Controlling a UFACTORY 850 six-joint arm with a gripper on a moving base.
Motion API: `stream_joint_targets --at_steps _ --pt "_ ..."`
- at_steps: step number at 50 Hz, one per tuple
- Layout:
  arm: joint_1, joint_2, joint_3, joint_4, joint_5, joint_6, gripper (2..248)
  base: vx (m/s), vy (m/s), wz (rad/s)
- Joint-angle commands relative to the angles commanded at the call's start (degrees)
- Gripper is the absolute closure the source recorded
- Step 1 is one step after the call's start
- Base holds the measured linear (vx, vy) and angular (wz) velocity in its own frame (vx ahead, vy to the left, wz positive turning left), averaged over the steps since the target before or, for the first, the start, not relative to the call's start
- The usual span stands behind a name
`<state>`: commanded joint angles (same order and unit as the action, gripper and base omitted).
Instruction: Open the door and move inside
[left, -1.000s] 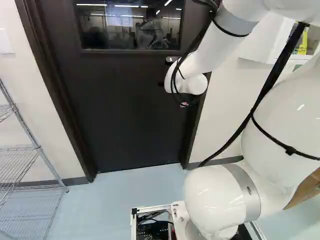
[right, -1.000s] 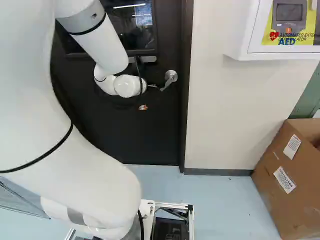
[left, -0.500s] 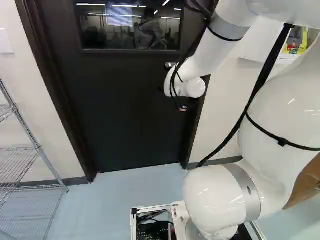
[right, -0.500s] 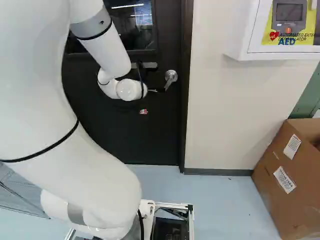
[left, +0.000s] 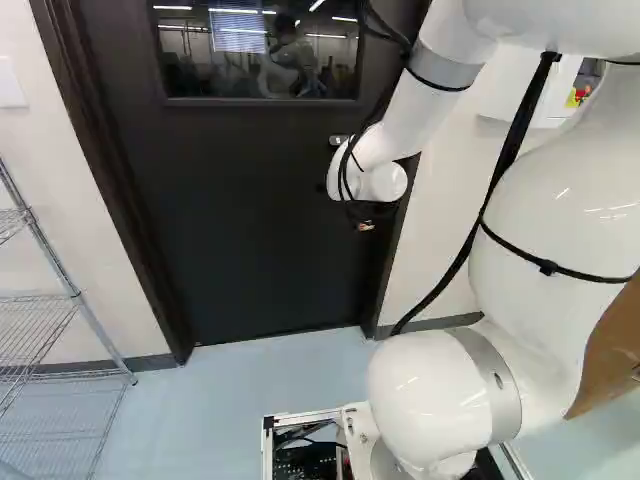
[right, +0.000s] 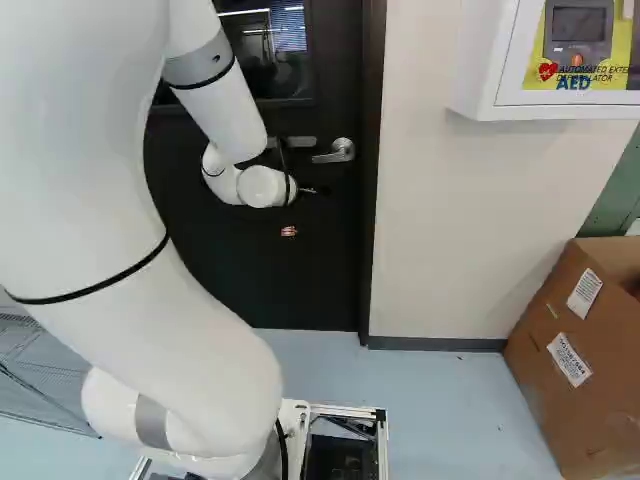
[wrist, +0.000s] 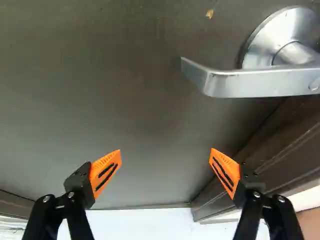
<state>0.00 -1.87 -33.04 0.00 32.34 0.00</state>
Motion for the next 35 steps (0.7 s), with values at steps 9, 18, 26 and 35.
stream_joint_targets --at_steps 9,18,26,35 --pt "0.0 -0.1 0.0 0.0 0.0 0.0 3 0.000 0.000 0.000" --pt "0.0 -0.1 0.0 1.9 0.0 0.0 3 0.000 0.000 0.000" --pt "0.0 -0.1 0.0 6.2 0.0 0.0 3 0.000 0.000 0.000" --pt "0.2 -1.0 -1.0 11.5 0.0 0.0 3 0.000 0.000 0.000"
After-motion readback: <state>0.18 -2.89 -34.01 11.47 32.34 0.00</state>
